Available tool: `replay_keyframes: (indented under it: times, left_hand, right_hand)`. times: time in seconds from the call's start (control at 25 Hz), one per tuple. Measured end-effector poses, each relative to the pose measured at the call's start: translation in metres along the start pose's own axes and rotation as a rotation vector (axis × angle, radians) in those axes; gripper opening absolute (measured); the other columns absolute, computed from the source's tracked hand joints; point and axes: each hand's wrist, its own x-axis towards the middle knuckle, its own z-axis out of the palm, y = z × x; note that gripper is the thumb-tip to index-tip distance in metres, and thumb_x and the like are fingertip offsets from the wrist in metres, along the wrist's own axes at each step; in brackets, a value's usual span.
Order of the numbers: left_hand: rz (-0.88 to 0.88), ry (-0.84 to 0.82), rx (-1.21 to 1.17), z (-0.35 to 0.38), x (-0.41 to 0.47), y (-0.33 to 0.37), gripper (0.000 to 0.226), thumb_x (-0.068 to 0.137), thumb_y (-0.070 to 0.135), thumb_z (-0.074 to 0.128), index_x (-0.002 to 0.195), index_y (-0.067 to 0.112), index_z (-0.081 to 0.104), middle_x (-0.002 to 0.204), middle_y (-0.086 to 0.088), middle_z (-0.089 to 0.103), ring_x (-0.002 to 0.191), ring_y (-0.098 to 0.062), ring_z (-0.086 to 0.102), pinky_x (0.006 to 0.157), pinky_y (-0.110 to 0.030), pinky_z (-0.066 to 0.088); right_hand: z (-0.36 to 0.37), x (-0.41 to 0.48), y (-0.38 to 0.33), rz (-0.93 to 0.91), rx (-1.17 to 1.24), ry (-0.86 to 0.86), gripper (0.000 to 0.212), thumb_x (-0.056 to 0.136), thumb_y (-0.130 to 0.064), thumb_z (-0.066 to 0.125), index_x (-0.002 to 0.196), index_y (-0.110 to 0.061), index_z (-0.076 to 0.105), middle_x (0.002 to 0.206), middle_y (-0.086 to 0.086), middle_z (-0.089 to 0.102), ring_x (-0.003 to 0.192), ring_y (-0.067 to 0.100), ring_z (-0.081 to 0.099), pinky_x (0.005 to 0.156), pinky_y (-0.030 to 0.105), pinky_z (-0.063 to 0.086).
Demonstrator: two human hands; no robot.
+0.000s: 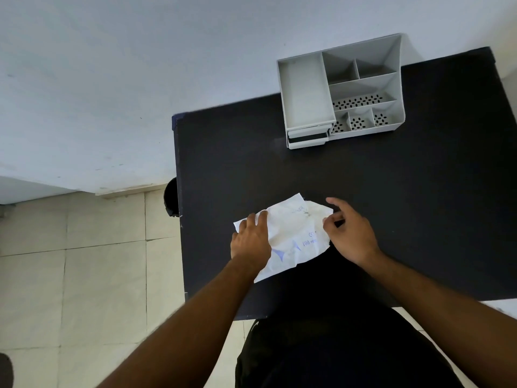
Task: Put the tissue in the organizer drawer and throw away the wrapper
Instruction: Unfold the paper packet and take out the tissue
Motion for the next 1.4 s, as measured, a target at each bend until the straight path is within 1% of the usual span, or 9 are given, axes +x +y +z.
replay_keyframes:
  times: [0.12, 0.2, 0.28, 0.4, 0.68, 1.0, 1.16, 1.24, 1.4]
  left_hand:
    - [0.008, 0.004, -0.048, -0.004, 0.000, 0.007, 0.083, 0.088, 0.007, 0.060, 0.157, 0.021, 0.016, 0.167, -0.010, 0.013, 0.151, -0.034, 0.021, 0.115, -0.053, 0.032]
    - [0.052, 0.027, -0.094, -0.005, -0.001, 0.015, 0.082, 0.089, 0.021, 0.062, 0.157, 0.023, 0.016, 0.168, -0.007, 0.010, 0.152, -0.032, 0.018, 0.116, -0.054, 0.031]
    - [0.118, 0.009, -0.101, -0.002, -0.001, 0.023, 0.090, 0.088, 0.048, 0.064, 0.158, 0.025, 0.012, 0.169, -0.005, 0.006, 0.153, -0.032, 0.014, 0.116, -0.057, 0.028]
    - [0.158, -0.116, -0.040, 0.009, 0.001, 0.030, 0.116, 0.078, 0.070, 0.066, 0.158, 0.028, -0.006, 0.169, -0.002, -0.013, 0.155, -0.033, -0.006, 0.118, -0.062, 0.018]
    - [0.163, -0.135, 0.116, 0.020, 0.003, 0.015, 0.127, 0.077, 0.054, 0.079, 0.158, 0.021, -0.013, 0.168, -0.006, -0.017, 0.154, -0.034, -0.010, 0.117, -0.060, 0.022]
    - [0.149, -0.086, 0.197, 0.024, 0.002, 0.003, 0.123, 0.083, 0.037, 0.080, 0.158, 0.018, -0.016, 0.168, -0.005, -0.016, 0.155, -0.029, -0.007, 0.116, -0.057, 0.028]
    - [0.144, -0.095, 0.207, 0.026, 0.005, 0.007, 0.129, 0.080, 0.037, 0.083, 0.157, 0.022, -0.019, 0.168, -0.007, -0.016, 0.155, -0.033, -0.007, 0.117, -0.057, 0.026]
    - [0.147, -0.099, 0.227, 0.025, 0.008, 0.006, 0.131, 0.078, 0.040, 0.084, 0.156, 0.025, -0.020, 0.168, -0.008, -0.017, 0.154, -0.035, -0.007, 0.117, -0.058, 0.025]
    - [0.139, -0.116, 0.260, 0.020, 0.010, 0.001, 0.136, 0.073, 0.043, 0.087, 0.156, 0.028, -0.020, 0.168, -0.007, -0.018, 0.154, -0.036, -0.009, 0.117, -0.059, 0.022]
  right_hand:
    - [-0.003, 0.013, 0.006, 0.037, -0.102, 0.009, 0.049, 0.091, -0.032, 0.059, 0.139, -0.031, 0.052, 0.117, -0.007, 0.062, 0.109, 0.016, 0.062, 0.090, 0.030, 0.046]
    - [-0.003, 0.023, 0.008, 0.062, -0.137, -0.018, 0.048, 0.092, -0.034, 0.059, 0.139, -0.028, 0.053, 0.125, -0.002, 0.062, 0.117, 0.019, 0.059, 0.095, 0.031, 0.044]
    - [-0.003, 0.033, 0.005, 0.119, -0.028, -0.067, 0.041, 0.094, -0.033, 0.060, 0.134, -0.024, 0.060, 0.124, 0.000, 0.067, 0.113, 0.019, 0.063, 0.096, 0.033, 0.048]
    - [-0.003, 0.041, -0.004, 0.287, 0.271, -0.202, 0.029, 0.098, -0.027, 0.059, 0.123, -0.016, 0.068, 0.112, 0.000, 0.072, 0.098, 0.015, 0.068, 0.077, 0.033, 0.055]
    - [0.006, 0.047, -0.012, 0.368, 0.395, -0.310, 0.012, 0.095, -0.022, 0.065, 0.099, -0.014, 0.074, 0.095, 0.005, 0.076, 0.084, 0.016, 0.072, 0.067, 0.031, 0.057]
    - [0.002, 0.041, 0.005, 0.344, 0.322, 0.006, 0.018, 0.095, -0.024, 0.060, 0.091, -0.011, 0.072, 0.089, 0.005, 0.072, 0.076, 0.020, 0.065, 0.064, 0.029, 0.051]
    - [-0.010, 0.037, 0.012, 0.352, 0.424, -0.253, 0.015, 0.093, -0.025, 0.065, 0.107, -0.020, 0.067, 0.105, 0.003, 0.074, 0.093, 0.020, 0.070, 0.074, 0.034, 0.056]
    - [-0.015, 0.035, 0.018, 0.363, 0.492, -0.410, 0.029, 0.091, -0.013, 0.068, 0.117, -0.023, 0.062, 0.112, 0.000, 0.071, 0.103, 0.021, 0.069, 0.077, 0.038, 0.058]
    - [-0.013, 0.032, 0.030, 0.328, 0.466, -0.422, 0.050, 0.087, 0.003, 0.067, 0.129, -0.022, 0.057, 0.121, 0.004, 0.068, 0.110, 0.025, 0.067, 0.077, 0.043, 0.061]
